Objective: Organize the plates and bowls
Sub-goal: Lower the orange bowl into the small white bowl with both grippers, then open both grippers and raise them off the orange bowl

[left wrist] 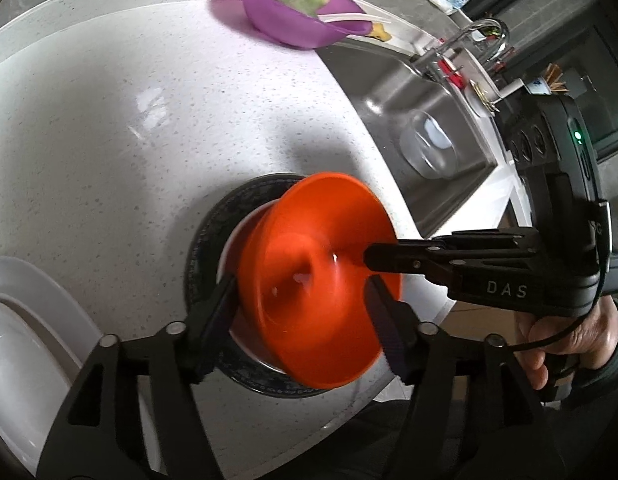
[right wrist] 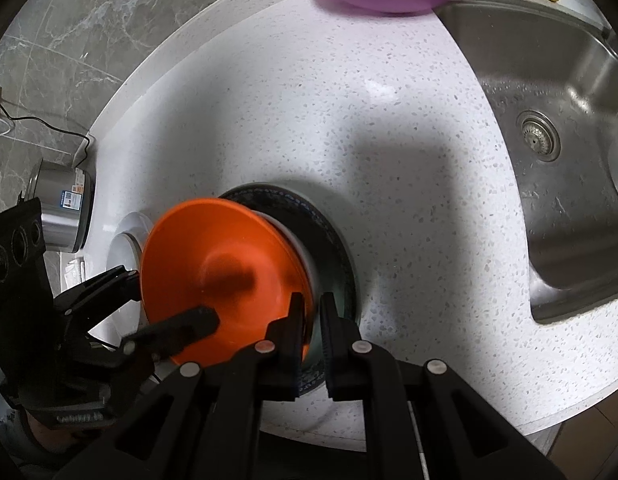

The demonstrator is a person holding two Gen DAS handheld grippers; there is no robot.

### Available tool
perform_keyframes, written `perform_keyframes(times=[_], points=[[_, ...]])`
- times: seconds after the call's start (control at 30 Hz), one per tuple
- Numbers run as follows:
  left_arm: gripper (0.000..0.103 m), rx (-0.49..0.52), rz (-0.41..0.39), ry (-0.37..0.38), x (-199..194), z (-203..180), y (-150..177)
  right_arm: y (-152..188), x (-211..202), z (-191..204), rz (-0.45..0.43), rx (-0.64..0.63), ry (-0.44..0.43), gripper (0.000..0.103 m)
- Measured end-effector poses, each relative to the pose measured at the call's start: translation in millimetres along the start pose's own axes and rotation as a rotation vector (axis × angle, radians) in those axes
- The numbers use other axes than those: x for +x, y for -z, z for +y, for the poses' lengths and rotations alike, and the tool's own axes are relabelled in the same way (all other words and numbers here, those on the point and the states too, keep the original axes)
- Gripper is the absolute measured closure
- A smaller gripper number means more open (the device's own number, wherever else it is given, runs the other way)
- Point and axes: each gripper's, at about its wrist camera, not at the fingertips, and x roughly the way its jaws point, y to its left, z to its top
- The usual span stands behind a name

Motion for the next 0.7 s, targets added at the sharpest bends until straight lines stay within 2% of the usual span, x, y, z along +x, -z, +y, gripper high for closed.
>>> perform_keyframes(times=[0.13,0.2,0.53,0.67,0.7], points=[[0.027,0.019,-0.008,-0.009,-3.1,-4.2,-1.6,-1.5,-1.7,0.2,-0.001,0.005,-0.006,0.093],[0.025,0.032,-0.026,-0.040,-7.5,-6.4,-2.9,-2.5,-2.0,-0.1,0.000,0.004,-0.006,0.093],[0.025,-0.020,-0.078,-0.065,-25.8,6.3,-3.7,-7.7,2.0,5.5,0.009,-0.023,0.019,0.093],[0.025,-0.084,-0.120,-0.091,-42.0,24.8,2.4,-9.7,-2.7,4.1,0.004,-0.023,0.005,0.089],[0.025,-0.101,-0.128,-0.097,-45.8,29.4,4.2,-9.9,-6.9,3.9,-0.006,-0.021,-0.011,0.084]])
